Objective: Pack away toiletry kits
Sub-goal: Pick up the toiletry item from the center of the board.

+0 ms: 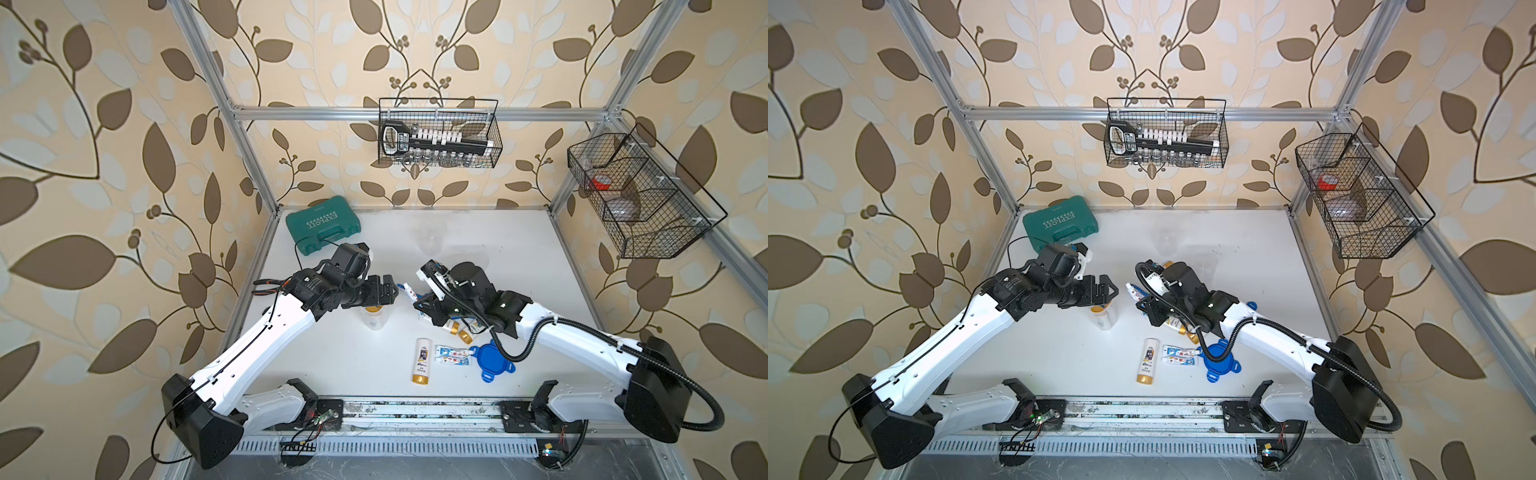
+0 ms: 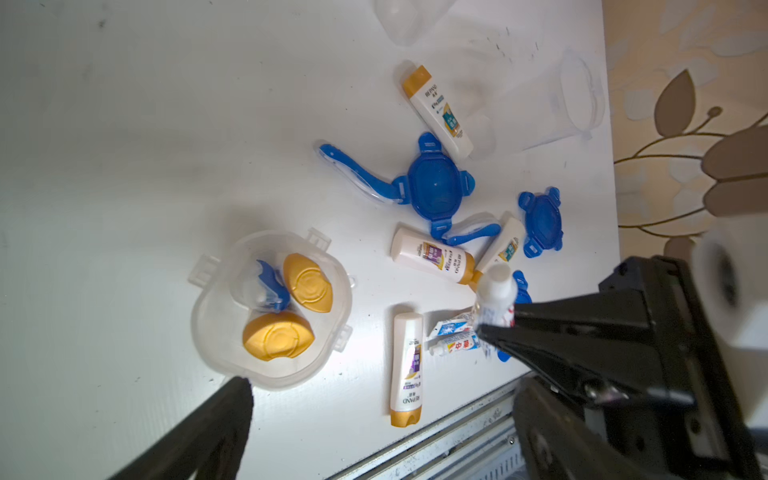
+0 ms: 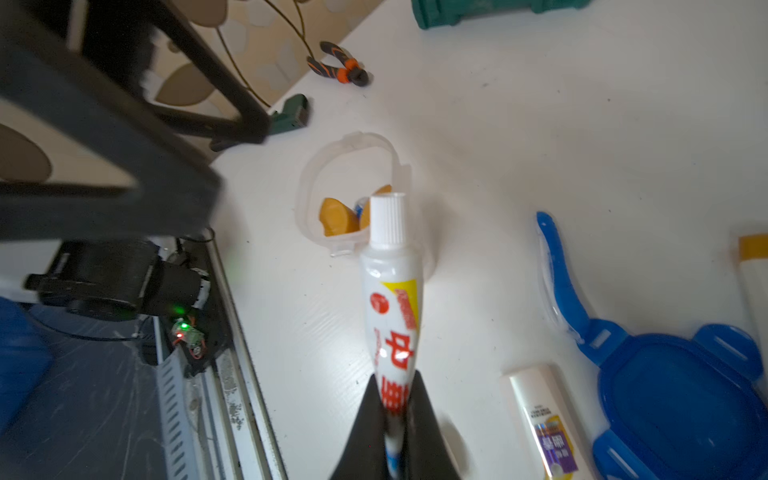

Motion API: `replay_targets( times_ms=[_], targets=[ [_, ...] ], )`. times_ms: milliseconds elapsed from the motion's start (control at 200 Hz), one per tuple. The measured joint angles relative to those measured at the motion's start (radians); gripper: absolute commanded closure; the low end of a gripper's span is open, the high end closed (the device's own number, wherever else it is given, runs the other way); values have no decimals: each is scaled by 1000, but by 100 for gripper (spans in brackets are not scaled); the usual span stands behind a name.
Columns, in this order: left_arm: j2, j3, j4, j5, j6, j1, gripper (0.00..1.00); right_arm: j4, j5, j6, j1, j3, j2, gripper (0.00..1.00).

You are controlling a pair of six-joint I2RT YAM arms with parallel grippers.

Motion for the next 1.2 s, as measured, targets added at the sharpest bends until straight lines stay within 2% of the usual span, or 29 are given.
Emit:
replay_targets(
  times_ms=[105,295,465,560,775,835,910,980,1035,1080,1200],
  targets=[
    [25,-1,71,78,-44,0,8,6,-41,20,25,1,-14,91],
    [38,-4,174,160,-114,0,25,15,-83,53,38,6,-14,91],
    [39,-44,218,188,-147,0,29,40,-111,85,38,20,-13,90],
    [39,-68,225,198,-165,0,40,61,-129,103,37,33,-2,90],
    [36,-84,253,215,-177,0,77,84,-158,124,38,62,39,88],
    [34,-84,259,212,-178,-1,87,84,-162,130,38,63,47,81],
    [31,-84,246,202,-153,0,100,82,-163,130,38,64,53,67],
    [24,-82,215,175,-135,0,100,72,-158,130,38,72,55,44],
    [16,-77,175,147,-105,1,100,54,-140,137,38,82,56,35],
    [10,-69,137,117,-77,6,100,31,-118,124,37,93,56,32],
    [-22,-60,80,3,12,7,100,-50,-37,117,15,101,53,33]
  ],
)
